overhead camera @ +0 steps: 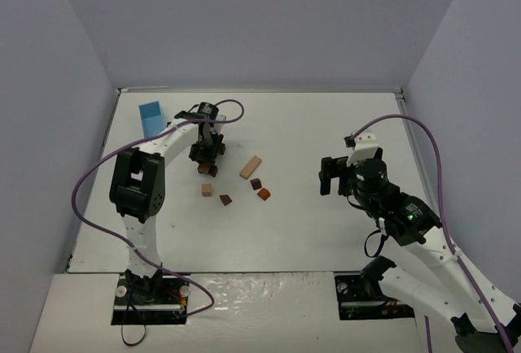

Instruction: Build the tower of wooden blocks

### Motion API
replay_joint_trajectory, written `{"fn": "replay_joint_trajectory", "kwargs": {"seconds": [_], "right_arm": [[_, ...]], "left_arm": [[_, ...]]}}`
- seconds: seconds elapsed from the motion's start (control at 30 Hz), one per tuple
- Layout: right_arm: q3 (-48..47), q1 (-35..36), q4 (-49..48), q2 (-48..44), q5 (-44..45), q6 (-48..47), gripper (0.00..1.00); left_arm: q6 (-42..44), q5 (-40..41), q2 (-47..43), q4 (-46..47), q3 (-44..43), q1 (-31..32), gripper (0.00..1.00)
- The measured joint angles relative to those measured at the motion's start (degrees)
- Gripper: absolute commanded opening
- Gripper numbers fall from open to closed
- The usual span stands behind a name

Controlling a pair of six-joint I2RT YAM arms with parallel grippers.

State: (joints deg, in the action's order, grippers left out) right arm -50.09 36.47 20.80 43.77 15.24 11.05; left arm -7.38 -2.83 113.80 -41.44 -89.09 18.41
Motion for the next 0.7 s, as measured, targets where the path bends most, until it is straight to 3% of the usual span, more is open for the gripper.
{"fn": "replay_joint_trajectory", "kwargs": {"seconds": [0.33,0.7], "right_arm": [[0.0,0.0,0.0,0.0,0.0,0.6,1.0],[0.0,0.0,0.0,0.0,-0.1,0.7,1.0]], "left_arm": [[0.1,0.1,-0.3,0.3,0.5,0.0,0.51],[-1.4,0.7,-3.3,-1.0,-0.1,0.0,0.55]]}}
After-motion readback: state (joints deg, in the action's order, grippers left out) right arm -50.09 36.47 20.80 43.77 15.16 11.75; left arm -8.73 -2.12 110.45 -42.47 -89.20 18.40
